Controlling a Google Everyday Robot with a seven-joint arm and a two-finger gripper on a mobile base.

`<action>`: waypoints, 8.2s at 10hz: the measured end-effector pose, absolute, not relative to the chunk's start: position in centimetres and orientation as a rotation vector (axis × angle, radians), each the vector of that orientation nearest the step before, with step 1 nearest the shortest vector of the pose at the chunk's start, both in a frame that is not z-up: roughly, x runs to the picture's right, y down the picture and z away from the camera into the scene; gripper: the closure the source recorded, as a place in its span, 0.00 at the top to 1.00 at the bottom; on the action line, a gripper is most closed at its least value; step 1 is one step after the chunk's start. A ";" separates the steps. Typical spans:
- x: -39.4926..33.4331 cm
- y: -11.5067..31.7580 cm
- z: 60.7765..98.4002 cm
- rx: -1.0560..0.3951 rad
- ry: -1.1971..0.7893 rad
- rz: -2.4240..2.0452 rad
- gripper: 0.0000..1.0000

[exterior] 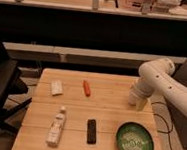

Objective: Move the arm in a circular motion

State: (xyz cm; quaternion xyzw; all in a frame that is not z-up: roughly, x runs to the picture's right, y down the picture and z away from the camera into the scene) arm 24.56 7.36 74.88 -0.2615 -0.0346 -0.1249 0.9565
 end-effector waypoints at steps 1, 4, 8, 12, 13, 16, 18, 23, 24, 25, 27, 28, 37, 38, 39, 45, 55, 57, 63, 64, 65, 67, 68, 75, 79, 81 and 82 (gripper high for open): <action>24.5 7.3 75.0 -0.530 -0.073 -0.254 0.76; 24.4 6.6 75.6 -0.535 -0.079 -0.267 0.44; 24.6 6.4 75.9 -0.537 -0.098 -0.287 0.06; 20.4 5.4 77.0 -0.544 -0.095 -0.356 0.03; 20.0 5.3 77.2 -0.548 -0.098 -0.364 0.03; 19.1 5.1 76.7 -0.558 -0.111 -0.391 0.03; 19.2 5.4 76.7 -0.565 -0.116 -0.381 0.03; 19.5 5.7 76.7 -0.587 -0.129 -0.377 0.03; 18.9 5.6 76.6 -0.589 -0.132 -0.386 0.03; 18.3 5.7 76.6 -0.593 -0.137 -0.396 0.03; 17.3 5.7 76.3 -0.597 -0.142 -0.419 0.03; 17.0 5.8 76.3 -0.599 -0.145 -0.424 0.03; 14.1 6.2 75.7 -0.629 -0.160 -0.473 0.03; 13.8 6.2 75.7 -0.631 -0.161 -0.476 0.03; 13.5 6.2 75.6 -0.630 -0.159 -0.486 0.03; 12.8 7.0 74.9 -0.649 -0.174 -0.504 0.03; 11.3 8.1 74.2 -0.677 -0.206 -0.556 0.03; 11.4 8.1 74.2 -0.680 -0.205 -0.570 0.03; 10.6 8.2 74.4 -0.689 -0.216 -0.607 0.03; 10.8 8.1 74.6 -0.691 -0.217 -0.610 0.03; 11.0 7.9 74.8 -0.689 -0.211 -0.616 0.03; 10.8 7.8 75.0 -0.689 -0.215 -0.624 0.03; 10.9 7.7 75.1 -0.689 -0.215 -0.627 0.03; 11.2 7.1 75.8 -0.688 -0.218 -0.648 0.03; 11.2 6.8 76.0 -0.689 -0.219 -0.658 0.03; 11.6 6.6 76.2 -0.689 -0.218 -0.658 0.03; 11.7 6.4 76.4 -0.688 -0.217 -0.660 0.03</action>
